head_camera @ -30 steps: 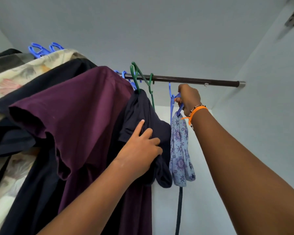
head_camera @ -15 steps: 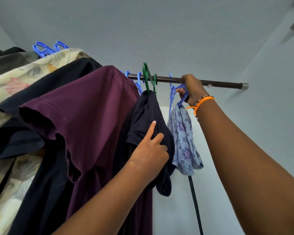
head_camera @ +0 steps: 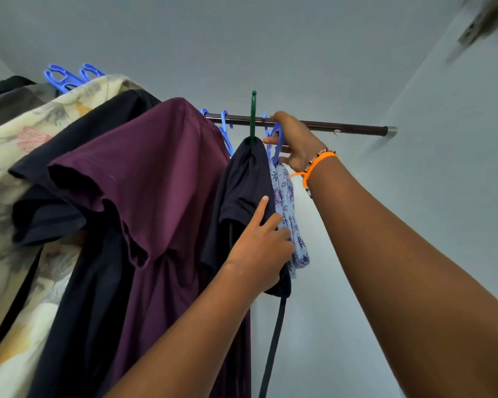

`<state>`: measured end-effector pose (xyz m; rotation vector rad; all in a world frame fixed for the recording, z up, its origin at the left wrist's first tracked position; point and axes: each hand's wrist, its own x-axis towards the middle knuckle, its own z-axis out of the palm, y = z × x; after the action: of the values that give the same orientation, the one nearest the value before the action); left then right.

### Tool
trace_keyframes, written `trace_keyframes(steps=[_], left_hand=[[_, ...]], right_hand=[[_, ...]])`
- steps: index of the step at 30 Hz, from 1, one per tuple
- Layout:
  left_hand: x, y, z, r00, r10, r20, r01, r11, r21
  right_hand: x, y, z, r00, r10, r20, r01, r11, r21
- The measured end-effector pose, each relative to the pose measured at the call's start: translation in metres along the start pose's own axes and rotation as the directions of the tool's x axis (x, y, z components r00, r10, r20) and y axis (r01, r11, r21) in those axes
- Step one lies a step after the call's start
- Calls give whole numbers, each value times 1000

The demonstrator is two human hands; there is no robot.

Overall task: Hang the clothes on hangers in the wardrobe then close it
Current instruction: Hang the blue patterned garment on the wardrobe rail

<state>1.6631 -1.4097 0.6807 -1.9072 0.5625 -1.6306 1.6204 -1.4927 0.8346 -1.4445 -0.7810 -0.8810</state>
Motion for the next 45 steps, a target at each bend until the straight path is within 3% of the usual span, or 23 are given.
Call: trace_keyframes(steps=[2,5,7,9,15,19,22,30,35,39,45], left_hand=[[-10,0,-3,999,-34,-4,34,995,-97],[-28,1,-7,982,-155,-108,100,910,-403],[-41,1,-12,944,-282,-171,108,753,-649],[-53,1,-20,917,-383,-111,146,581,-801],[-90,1,-55,829,-534,164,279,143,-950],[-118,-3,-89,752,-555,356,307,-183,-934],[-141,-8,-118,696,-546,467,326,-340,-882],[-233,-16,-218,560,-548,621,432,-447,-784],[-325,-14,-293,421,-566,708,515,-493,-701],[-410,-18,-363,232,-588,775,564,-568,-599],[-531,-34,-486,-9,-622,783,644,-602,-472]], right_hand=[[-18,11,-2,1000,-12,-19,11,1000,-19],[-49,26,-4,998,-3,-68,4,1000,18],[-67,35,-7,997,42,-60,-40,999,34],[-88,41,-8,995,95,-32,-93,995,46],[-164,46,5,967,244,73,-252,960,123],[-213,39,22,954,281,106,-296,941,165],[-251,24,35,954,278,113,-296,936,191],[-366,-44,82,949,265,172,-302,921,246],[-457,-89,124,919,294,264,-371,873,318],[-533,-131,170,854,367,370,-497,785,369],[-645,-210,254,727,403,556,-655,650,386]])
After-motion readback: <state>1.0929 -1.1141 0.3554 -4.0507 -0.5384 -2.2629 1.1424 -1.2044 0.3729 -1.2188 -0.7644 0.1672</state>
